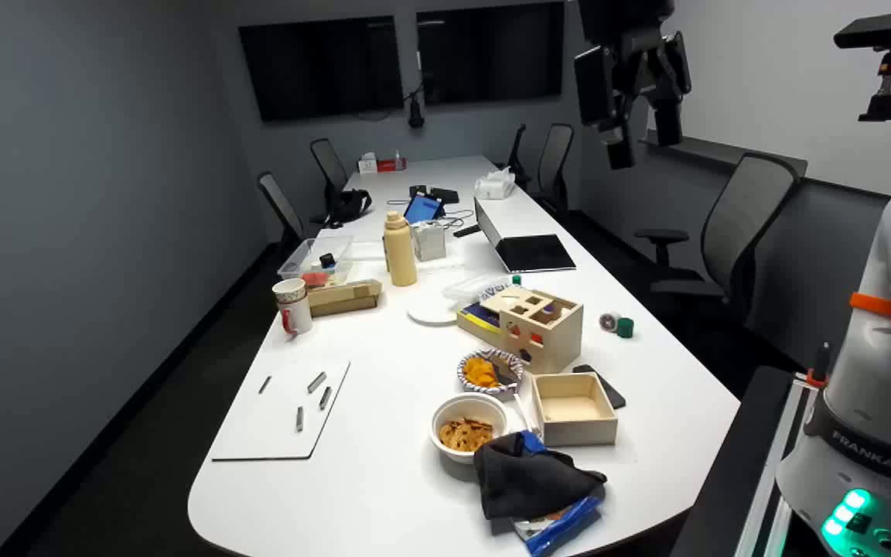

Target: Slide closed the lid of the toy box

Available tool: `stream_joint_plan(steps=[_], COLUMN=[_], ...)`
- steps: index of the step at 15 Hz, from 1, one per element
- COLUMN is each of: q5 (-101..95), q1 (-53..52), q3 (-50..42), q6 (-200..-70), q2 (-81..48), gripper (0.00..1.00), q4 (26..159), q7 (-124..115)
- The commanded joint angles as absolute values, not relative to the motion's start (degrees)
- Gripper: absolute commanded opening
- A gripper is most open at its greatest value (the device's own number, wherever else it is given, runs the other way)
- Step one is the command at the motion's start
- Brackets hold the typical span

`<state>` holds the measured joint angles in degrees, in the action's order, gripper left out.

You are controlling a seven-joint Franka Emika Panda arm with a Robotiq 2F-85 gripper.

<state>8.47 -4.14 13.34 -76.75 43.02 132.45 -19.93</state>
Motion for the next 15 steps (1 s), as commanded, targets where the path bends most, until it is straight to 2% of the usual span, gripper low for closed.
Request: stream_joint_plan(steps=[1,6,15], q5=[8.59,7.04,9.44], q1=[-3.69,-1.51,2.51], q3=[13.62,8.55,-5.28], q6=[-76.62,-82.42,-108.72], q2=[43.04,37.74,10.22], gripper=[1.00,1.00,1.00], q4=[132.28,133.06,129.59], q7=[-19.69,-13.77,3.49])
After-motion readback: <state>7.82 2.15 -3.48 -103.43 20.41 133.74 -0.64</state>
